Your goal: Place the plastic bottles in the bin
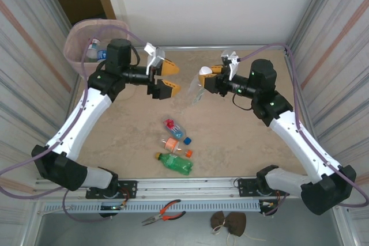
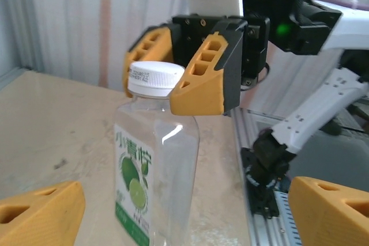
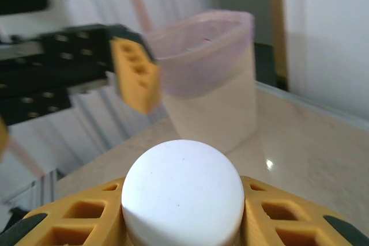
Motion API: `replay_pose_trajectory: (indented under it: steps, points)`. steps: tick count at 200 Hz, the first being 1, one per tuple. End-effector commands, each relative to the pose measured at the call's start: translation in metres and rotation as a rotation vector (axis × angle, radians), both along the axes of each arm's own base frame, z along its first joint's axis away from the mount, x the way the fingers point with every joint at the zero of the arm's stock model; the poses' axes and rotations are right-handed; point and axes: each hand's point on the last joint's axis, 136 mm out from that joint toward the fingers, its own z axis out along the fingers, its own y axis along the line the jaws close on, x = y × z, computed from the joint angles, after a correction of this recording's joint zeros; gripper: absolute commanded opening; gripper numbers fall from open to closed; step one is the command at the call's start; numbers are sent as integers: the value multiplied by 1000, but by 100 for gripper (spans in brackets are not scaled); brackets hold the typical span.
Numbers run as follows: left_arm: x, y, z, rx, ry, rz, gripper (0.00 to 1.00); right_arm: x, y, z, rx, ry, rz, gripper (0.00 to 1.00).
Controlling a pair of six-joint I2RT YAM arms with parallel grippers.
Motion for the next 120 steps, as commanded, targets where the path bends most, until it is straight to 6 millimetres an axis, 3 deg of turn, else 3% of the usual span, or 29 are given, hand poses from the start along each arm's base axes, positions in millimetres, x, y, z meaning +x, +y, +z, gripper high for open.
replay_pose_trajectory:
  steps: [1, 54, 75, 120]
  points:
    - [-23, -13, 11, -36, -77, -131, 93, -41, 11, 42, 16, -190, 182, 6]
    - [-40, -31, 7, -32, -84, -209, 89, -78, 28, 82, 81, -273, 339, 7]
    - [-51, -33, 4, -32, -99, -248, 81, -84, 29, 92, 96, -293, 345, 7]
    - [-64, -31, 4, -44, -120, -285, 72, -87, 28, 101, 106, -311, 337, 7]
